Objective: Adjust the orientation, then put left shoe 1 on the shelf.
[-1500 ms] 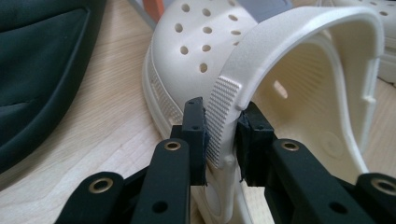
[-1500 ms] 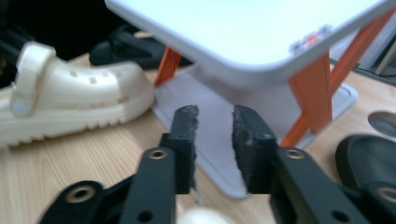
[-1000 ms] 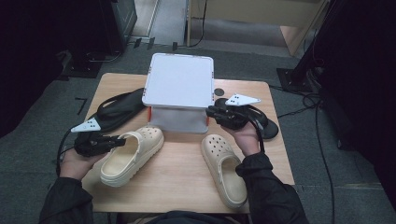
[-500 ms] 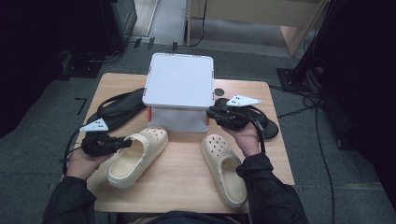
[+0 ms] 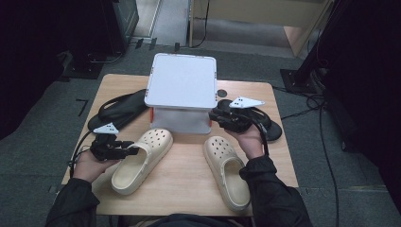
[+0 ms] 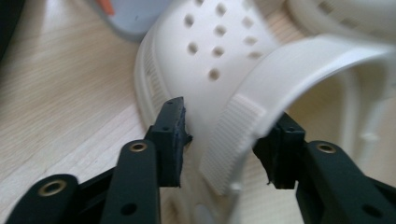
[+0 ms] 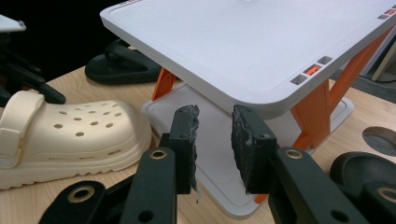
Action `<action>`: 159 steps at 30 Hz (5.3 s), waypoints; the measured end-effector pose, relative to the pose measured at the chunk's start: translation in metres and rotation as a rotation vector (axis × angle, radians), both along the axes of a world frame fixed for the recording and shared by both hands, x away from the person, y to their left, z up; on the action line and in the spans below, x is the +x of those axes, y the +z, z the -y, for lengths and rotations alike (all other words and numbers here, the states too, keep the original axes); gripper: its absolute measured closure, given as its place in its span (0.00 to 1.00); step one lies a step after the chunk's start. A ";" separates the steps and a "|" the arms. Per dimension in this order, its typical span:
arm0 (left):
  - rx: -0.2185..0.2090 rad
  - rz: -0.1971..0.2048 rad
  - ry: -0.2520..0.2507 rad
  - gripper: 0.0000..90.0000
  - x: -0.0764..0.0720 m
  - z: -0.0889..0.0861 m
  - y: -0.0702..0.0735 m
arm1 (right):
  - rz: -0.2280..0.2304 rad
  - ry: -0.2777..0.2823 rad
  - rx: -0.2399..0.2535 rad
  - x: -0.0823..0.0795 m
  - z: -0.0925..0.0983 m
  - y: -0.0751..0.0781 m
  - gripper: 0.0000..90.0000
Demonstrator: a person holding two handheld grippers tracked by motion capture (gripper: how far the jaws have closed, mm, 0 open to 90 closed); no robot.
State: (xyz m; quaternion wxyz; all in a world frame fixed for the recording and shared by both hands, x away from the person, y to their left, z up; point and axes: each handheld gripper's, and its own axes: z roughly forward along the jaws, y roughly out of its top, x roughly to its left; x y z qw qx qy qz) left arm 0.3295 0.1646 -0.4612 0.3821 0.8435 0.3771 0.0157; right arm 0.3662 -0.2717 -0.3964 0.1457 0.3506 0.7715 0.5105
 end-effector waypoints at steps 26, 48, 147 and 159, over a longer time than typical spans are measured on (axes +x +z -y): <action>-0.031 0.233 0.107 0.87 0.024 0.032 0.042 | -0.036 -0.013 0.008 -0.002 0.009 -0.008 0.77; -0.093 0.048 0.087 0.68 0.048 0.056 0.012 | -0.046 0.025 -0.029 -0.018 0.000 -0.010 0.73; -0.212 0.103 -0.003 0.92 0.123 0.051 0.095 | -0.266 0.380 -0.204 -0.094 -0.203 -0.095 0.88; -0.217 0.097 -0.006 0.92 0.124 0.050 0.094 | -0.236 0.302 -0.206 -0.074 -0.190 -0.094 0.88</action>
